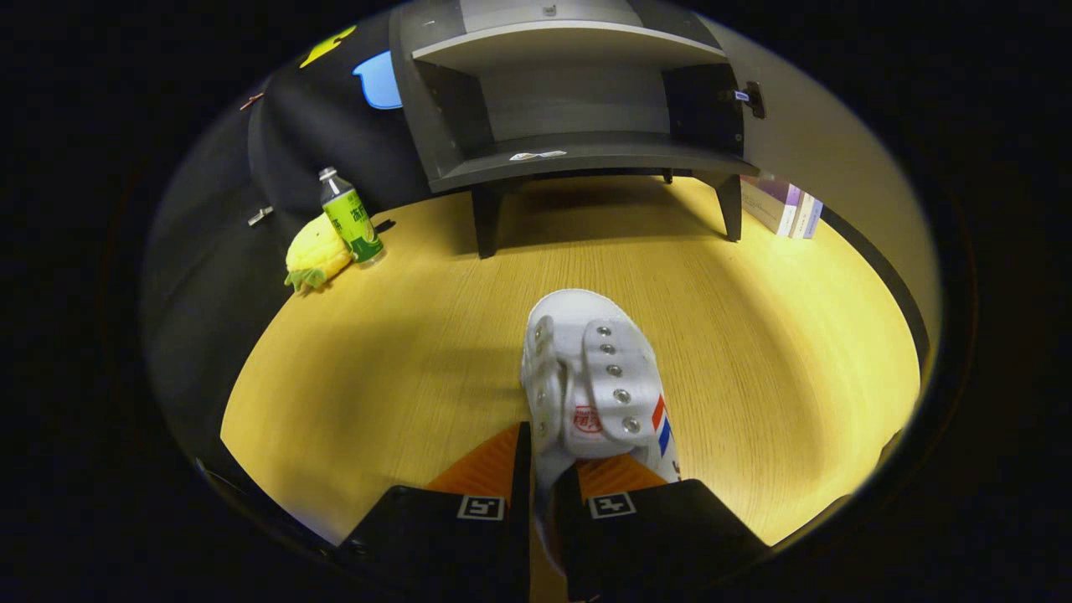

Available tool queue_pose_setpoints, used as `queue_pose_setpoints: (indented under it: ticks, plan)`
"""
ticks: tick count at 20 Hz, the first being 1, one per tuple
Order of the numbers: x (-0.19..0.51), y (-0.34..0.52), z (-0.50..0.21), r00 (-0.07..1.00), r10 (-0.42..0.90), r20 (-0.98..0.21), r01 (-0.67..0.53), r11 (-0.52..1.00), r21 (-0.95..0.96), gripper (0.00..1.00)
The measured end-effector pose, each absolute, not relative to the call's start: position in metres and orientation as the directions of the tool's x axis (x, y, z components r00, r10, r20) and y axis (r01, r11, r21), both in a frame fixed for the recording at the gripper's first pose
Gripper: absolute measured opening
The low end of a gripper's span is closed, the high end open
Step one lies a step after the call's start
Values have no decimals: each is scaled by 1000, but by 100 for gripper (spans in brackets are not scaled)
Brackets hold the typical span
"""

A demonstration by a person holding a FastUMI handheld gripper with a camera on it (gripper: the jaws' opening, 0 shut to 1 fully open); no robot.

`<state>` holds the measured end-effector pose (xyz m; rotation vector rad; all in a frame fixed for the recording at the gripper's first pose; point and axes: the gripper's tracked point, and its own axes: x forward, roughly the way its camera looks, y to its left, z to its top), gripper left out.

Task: Open the shoe cabinet door, grab the shoes and put them into the shoe cabinet, then close the shoe cabinet door.

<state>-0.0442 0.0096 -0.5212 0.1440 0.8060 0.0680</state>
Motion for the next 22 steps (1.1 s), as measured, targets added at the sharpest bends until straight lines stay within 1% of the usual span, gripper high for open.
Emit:
queue_pose_setpoints:
  ticks: [3, 9, 13, 16, 17, 18, 22]
  plan:
    - [-40, 6, -520, 716, 103, -690, 10, 987, 158, 18]
    - [-34, 5, -522, 757, 71, -650, 2, 994, 112, 19]
    - [-37, 4, -524, 751, 69, -657, 6, 994, 111, 19]
    - [-39, 8, -526, 739, 100, -667, -9, 990, 139, 19]
    - [-39, 7, -534, 747, 90, -658, -5, 991, 131, 12]
    - [-38, 5, -524, 741, 97, -664, -7, 991, 137, 5]
    - [-38, 7, -524, 733, 101, -673, -17, 991, 130, 5]
